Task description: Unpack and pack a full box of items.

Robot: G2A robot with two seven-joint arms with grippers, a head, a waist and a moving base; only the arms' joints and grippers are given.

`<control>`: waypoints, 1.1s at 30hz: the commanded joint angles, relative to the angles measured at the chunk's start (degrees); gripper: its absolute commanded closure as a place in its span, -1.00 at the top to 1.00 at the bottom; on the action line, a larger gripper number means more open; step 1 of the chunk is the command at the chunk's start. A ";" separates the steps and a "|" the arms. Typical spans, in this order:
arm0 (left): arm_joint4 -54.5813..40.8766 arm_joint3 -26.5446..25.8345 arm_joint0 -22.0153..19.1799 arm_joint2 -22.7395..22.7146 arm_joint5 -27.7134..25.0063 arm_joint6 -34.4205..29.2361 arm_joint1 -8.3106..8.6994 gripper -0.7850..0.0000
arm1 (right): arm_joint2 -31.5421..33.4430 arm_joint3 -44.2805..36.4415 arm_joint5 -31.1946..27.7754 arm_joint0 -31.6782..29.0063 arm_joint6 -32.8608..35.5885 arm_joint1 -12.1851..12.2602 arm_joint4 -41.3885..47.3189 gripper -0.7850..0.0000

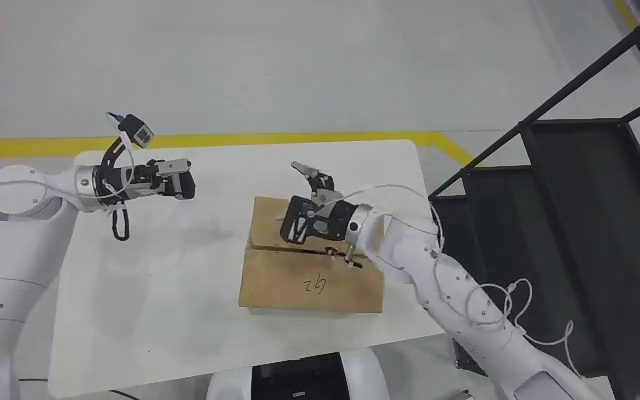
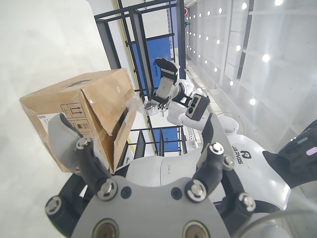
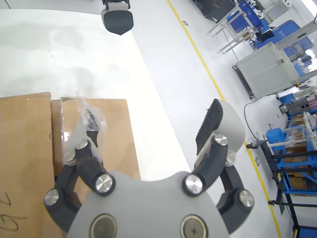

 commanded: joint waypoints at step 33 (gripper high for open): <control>0.00 0.00 0.00 0.00 0.00 0.00 0.00 1.00 | -4.53 2.26 -21.75 3.48 -9.40 -1.61 12.87 1.00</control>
